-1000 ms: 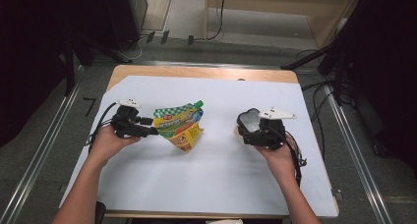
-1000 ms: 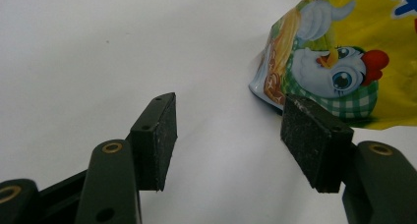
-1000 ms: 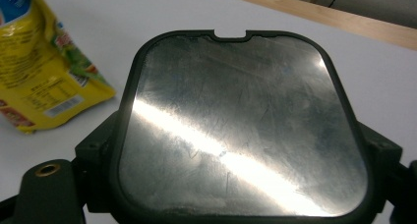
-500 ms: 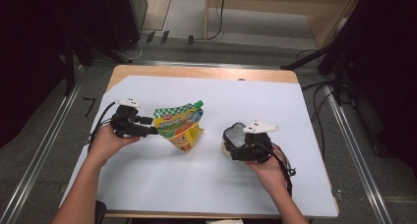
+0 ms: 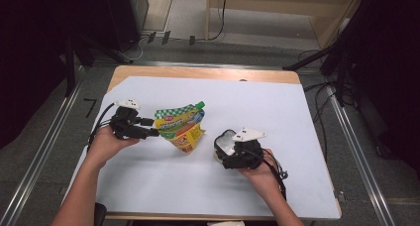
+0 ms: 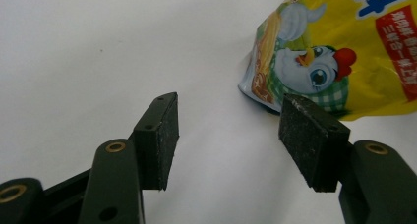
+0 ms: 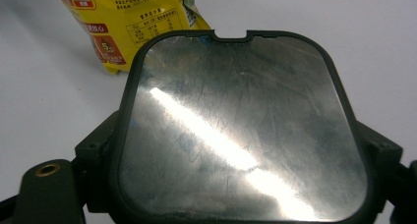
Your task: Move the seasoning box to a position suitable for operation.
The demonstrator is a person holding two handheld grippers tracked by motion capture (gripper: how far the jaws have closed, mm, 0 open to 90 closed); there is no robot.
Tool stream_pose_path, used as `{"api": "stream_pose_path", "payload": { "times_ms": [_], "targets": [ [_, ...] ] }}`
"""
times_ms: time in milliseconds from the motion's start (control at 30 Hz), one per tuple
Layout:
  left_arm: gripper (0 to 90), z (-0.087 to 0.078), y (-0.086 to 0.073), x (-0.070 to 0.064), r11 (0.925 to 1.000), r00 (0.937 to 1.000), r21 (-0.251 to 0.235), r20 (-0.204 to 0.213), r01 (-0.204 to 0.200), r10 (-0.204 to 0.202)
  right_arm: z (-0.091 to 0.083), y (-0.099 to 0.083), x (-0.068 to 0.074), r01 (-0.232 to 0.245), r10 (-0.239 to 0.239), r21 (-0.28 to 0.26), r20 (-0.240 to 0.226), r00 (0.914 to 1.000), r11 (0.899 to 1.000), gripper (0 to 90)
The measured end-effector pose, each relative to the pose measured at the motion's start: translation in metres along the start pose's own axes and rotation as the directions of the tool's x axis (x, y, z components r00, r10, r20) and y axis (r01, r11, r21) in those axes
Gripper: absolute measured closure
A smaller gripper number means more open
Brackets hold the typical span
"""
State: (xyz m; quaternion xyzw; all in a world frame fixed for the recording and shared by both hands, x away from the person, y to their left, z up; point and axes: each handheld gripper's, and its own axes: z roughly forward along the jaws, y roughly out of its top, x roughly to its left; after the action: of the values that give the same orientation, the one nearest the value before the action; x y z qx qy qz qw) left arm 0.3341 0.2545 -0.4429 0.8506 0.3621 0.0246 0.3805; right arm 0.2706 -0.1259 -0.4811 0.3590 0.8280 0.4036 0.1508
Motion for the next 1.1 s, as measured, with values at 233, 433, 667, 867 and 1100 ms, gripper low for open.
{"api": "stream_pose_path", "payload": {
  "times_ms": [233,433,667,867,1100],
  "targets": [
    [41.5,-0.018,0.001,-0.009,0.9995,0.9995,-0.012,0.001,-0.031,0.031,-0.002,-0.001,-0.004,-0.057,0.058,0.015,-0.042,0.9974,0.998,12.9],
    [41.5,-0.041,0.007,-0.024,0.9982,0.9976,-0.011,0.035,-0.059,0.059,-0.024,0.006,-0.007,-0.073,0.072,-0.001,-0.054,0.9959,0.997,12.9],
    [43.9,-0.076,0.011,-0.044,0.9957,0.9932,-0.016,0.072,-0.091,0.092,-0.053,0.002,-0.01,-0.082,0.082,-0.013,-0.059,0.9949,0.997,15.7],
    [49.3,-0.089,0.025,-0.072,0.9887,0.9774,-0.048,0.151,-0.142,0.148,-0.07,-0.005,-0.01,-0.072,0.072,-0.017,-0.051,0.9961,0.997,23.8],
    [46.5,-0.062,0.046,-0.107,0.973,0.9527,-0.054,0.198,-0.225,0.231,-0.08,-0.004,-0.004,-0.026,0.023,-0.058,-0.058,0.998,0.998,55.4]
  ]
}}
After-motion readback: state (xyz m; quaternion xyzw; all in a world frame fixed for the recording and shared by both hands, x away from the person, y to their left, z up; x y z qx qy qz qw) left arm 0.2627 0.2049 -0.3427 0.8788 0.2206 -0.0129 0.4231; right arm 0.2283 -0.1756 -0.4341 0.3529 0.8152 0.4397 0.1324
